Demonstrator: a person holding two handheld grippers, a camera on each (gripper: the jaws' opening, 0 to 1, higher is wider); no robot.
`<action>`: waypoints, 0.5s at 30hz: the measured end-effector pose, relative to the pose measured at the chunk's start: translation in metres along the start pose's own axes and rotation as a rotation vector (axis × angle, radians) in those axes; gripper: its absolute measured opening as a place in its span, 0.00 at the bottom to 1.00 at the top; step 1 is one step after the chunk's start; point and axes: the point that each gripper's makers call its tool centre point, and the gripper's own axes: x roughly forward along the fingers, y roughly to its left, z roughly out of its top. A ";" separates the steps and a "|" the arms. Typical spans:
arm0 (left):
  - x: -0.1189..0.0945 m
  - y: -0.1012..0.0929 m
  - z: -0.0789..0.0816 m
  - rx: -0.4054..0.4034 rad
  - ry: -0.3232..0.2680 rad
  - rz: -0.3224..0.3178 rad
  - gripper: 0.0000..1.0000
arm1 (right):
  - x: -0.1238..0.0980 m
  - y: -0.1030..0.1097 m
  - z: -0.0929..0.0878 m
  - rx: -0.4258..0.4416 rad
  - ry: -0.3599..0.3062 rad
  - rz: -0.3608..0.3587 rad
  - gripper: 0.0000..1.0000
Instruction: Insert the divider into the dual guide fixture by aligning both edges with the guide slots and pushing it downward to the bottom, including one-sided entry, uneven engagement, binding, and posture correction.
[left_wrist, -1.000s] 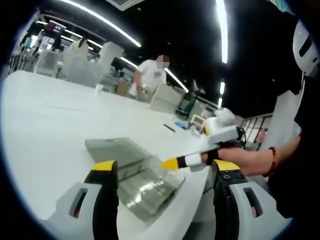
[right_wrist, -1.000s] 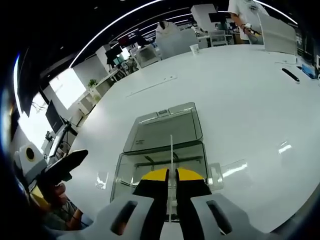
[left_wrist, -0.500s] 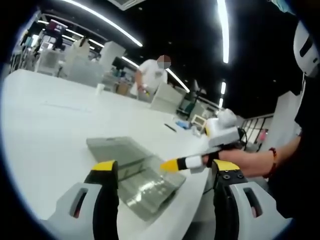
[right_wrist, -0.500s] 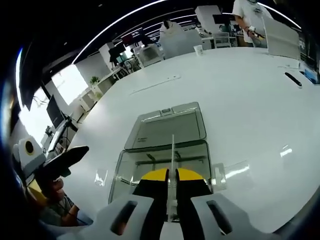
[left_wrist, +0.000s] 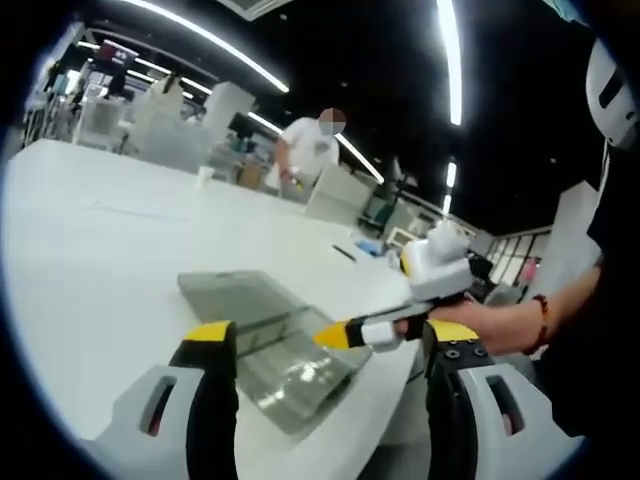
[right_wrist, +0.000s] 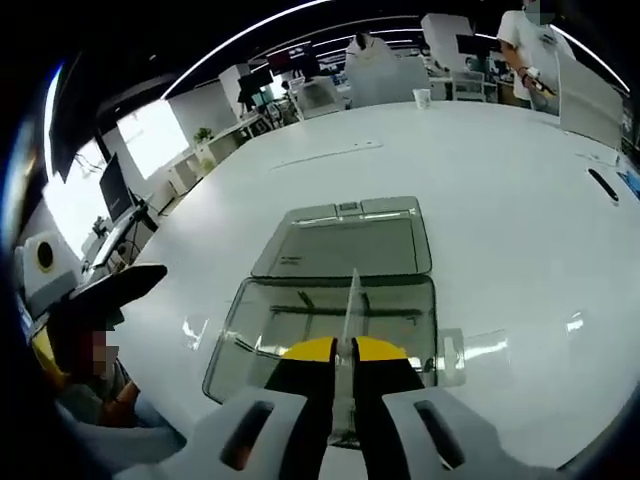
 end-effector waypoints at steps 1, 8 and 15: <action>-0.001 -0.001 0.000 0.004 0.004 0.006 0.75 | 0.000 0.000 0.000 -0.001 0.000 0.000 0.00; -0.009 -0.004 -0.004 0.015 0.024 0.050 0.75 | 0.001 0.000 -0.002 -0.034 0.003 0.021 0.01; -0.015 -0.008 -0.004 0.018 0.033 0.114 0.72 | 0.005 0.000 -0.006 -0.072 0.019 0.050 0.03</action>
